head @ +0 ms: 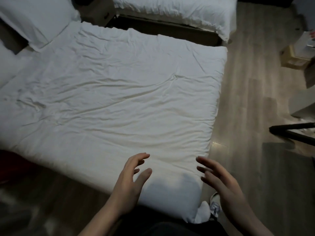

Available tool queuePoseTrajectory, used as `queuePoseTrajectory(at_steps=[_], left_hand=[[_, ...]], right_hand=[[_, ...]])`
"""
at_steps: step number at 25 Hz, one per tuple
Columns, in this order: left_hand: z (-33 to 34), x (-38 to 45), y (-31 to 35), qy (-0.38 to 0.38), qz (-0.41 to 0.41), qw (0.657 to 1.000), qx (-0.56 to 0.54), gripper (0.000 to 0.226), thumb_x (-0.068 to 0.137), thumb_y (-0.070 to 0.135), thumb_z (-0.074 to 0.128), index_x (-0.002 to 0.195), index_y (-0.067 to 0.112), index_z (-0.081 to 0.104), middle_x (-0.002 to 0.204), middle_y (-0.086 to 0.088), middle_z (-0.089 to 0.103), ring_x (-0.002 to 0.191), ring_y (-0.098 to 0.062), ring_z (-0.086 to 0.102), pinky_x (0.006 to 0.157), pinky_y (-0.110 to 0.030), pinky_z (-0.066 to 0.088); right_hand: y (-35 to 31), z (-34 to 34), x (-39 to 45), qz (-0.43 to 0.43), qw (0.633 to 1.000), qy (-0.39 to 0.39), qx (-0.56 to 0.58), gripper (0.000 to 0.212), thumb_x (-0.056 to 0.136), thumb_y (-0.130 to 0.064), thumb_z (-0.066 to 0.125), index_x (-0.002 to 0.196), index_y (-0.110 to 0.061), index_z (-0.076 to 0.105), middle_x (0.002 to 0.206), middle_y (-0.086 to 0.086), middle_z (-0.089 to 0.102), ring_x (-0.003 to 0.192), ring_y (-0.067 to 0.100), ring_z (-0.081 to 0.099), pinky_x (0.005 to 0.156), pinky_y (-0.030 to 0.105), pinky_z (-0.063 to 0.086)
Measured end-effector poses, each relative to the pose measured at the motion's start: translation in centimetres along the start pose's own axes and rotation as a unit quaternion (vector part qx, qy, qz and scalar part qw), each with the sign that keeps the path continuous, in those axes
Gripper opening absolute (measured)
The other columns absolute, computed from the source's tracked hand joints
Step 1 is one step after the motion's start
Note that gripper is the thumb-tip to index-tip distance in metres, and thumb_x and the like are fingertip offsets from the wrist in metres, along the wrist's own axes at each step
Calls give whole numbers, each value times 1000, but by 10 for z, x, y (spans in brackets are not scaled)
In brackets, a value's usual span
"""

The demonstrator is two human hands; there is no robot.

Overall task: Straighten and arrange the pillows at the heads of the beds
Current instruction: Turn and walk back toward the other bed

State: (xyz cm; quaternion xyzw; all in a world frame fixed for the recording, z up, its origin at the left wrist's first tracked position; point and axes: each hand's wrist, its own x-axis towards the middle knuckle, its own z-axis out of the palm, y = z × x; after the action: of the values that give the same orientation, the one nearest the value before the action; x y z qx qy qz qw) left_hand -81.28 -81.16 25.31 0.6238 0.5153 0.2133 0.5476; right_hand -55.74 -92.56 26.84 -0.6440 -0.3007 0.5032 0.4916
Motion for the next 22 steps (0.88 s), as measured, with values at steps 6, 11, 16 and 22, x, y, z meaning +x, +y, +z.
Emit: queuePoseTrajectory(at_steps=[6, 11, 16, 22], left_hand=[[132, -35, 31, 153, -76, 985, -34, 36, 88, 45, 59, 124, 51, 62, 137, 15, 62, 126, 3, 56, 96, -13, 45], [219, 4, 103, 157, -37, 987, -16, 48, 85, 54, 55, 129, 39, 61, 139, 18, 59, 130, -1, 55, 104, -27, 44], [257, 31, 140, 156, -14, 988, 12, 47, 87, 56, 54, 130, 38, 61, 138, 19, 59, 132, -2, 54, 106, -31, 45], [272, 77, 160, 170, -27, 985, 17, 41, 87, 57, 54, 126, 47, 61, 140, 15, 58, 131, -5, 55, 105, -29, 46]], right_hand=[[-15, -133, 51, -11, 986, -161, -30, 36, 97, -31, 62, 133, -29, 66, 133, -14, 70, 128, 7, 63, 104, 19, 50], [-35, -239, 62, -11, 986, -161, -36, 57, 82, -68, 69, 129, -36, 71, 127, -5, 73, 128, 10, 63, 103, 20, 51], [-45, -289, 98, -11, 987, -161, -29, 43, 90, -28, 61, 132, -24, 69, 128, -9, 73, 127, 14, 64, 112, 37, 49], [-82, -309, 171, -5, 982, -184, -43, 37, 97, -32, 67, 132, -23, 69, 128, -5, 74, 127, 11, 65, 109, 34, 52]])
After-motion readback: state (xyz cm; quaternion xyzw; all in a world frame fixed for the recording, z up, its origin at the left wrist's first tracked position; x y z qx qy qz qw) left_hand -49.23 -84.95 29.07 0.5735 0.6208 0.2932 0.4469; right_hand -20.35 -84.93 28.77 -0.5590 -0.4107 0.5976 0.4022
